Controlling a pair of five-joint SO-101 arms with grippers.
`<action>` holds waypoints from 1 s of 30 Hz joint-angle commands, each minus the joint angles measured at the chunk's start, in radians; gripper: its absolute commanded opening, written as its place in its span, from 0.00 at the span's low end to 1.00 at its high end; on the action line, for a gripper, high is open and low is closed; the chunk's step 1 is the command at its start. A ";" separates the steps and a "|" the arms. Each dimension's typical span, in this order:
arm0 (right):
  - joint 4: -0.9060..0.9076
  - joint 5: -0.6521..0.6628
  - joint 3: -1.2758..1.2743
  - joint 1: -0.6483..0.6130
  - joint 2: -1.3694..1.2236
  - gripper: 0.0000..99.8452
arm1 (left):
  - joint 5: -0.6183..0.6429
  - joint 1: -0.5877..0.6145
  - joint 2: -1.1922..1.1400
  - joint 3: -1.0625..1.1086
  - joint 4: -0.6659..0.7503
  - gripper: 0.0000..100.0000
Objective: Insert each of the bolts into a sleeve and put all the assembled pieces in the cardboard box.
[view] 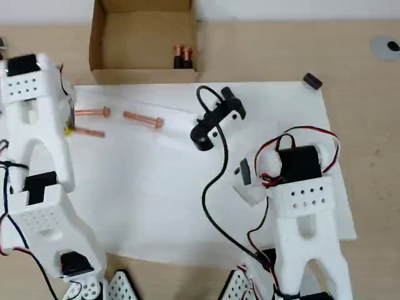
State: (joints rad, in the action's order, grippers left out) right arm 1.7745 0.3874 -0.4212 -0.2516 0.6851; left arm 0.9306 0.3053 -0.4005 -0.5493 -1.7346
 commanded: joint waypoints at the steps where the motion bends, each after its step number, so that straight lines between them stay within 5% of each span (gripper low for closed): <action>1: 0.012 0.028 0.010 -0.010 0.002 0.01 | -0.158 0.005 0.081 -0.144 -0.020 0.01; 9: 0.006 0.054 0.019 -0.024 0.004 0.01 | -0.549 -0.006 0.183 -0.124 -0.020 0.01; 14: -0.028 0.068 0.162 -0.179 0.018 0.01 | -0.681 -0.086 0.311 -0.074 -0.020 0.01; 22: -0.189 -0.087 0.435 -0.240 0.044 0.01 | -0.684 -0.201 0.611 -0.069 -0.020 0.01; 30: -0.275 -0.221 0.414 -0.240 0.119 0.01 | -0.624 -0.201 0.723 0.014 -0.018 0.01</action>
State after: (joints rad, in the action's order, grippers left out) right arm 1.5305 0.1834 -0.0084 -0.4787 0.7664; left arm 0.2938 0.1151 0.2700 -0.5708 -1.7515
